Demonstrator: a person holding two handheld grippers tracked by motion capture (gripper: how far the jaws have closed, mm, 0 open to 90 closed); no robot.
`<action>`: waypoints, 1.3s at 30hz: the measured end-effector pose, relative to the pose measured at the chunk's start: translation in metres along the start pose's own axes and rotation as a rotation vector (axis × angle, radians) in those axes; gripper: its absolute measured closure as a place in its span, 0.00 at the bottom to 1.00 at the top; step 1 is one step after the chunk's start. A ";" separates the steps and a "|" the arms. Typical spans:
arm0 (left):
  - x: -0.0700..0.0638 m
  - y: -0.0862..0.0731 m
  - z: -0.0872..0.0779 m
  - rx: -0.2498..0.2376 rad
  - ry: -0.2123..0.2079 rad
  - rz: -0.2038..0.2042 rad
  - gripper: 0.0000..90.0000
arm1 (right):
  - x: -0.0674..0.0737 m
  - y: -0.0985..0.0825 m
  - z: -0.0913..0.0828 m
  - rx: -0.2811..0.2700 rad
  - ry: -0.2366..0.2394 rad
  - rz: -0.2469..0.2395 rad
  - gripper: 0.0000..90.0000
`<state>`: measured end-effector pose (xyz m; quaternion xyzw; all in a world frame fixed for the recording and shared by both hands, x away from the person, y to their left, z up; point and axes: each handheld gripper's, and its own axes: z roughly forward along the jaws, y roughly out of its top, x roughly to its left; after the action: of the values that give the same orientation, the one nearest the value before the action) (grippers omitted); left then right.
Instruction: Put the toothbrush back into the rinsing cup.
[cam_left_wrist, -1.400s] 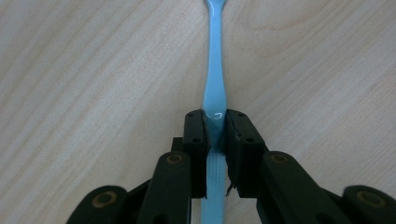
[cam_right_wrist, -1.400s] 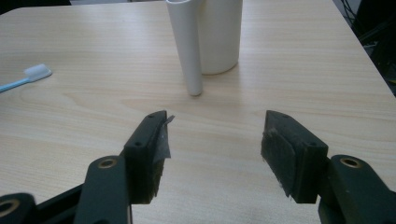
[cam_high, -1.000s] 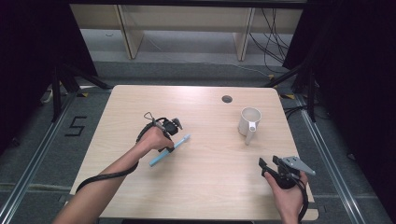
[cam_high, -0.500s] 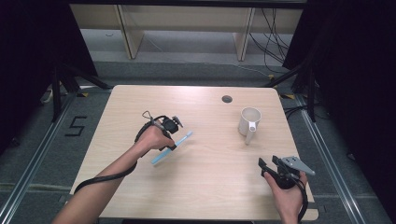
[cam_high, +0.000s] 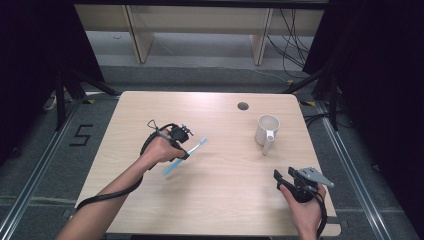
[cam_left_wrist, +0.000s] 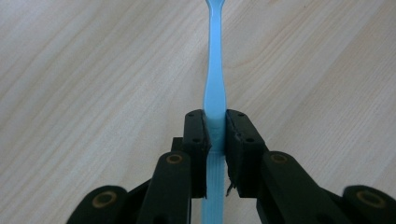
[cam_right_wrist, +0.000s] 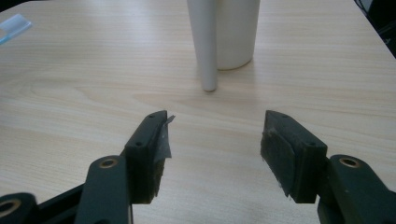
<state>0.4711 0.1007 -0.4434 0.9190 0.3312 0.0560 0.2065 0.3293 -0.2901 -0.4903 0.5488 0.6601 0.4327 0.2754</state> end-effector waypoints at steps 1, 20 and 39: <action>0.000 -0.001 -0.001 -0.014 -0.001 0.001 0.87 | 0.002 0.000 0.001 0.004 0.007 0.019 0.47; -0.013 -0.037 -0.016 -0.488 -0.004 -0.067 0.87 | 0.012 0.000 0.004 0.010 0.025 0.003 0.48; -0.031 -0.075 -0.003 -0.889 0.004 -0.105 0.87 | 0.050 0.019 0.008 -0.054 0.155 -0.038 0.53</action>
<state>0.4028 0.1345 -0.4704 0.7229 0.3215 0.1840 0.5832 0.3325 -0.2394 -0.4720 0.4936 0.6777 0.4863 0.2463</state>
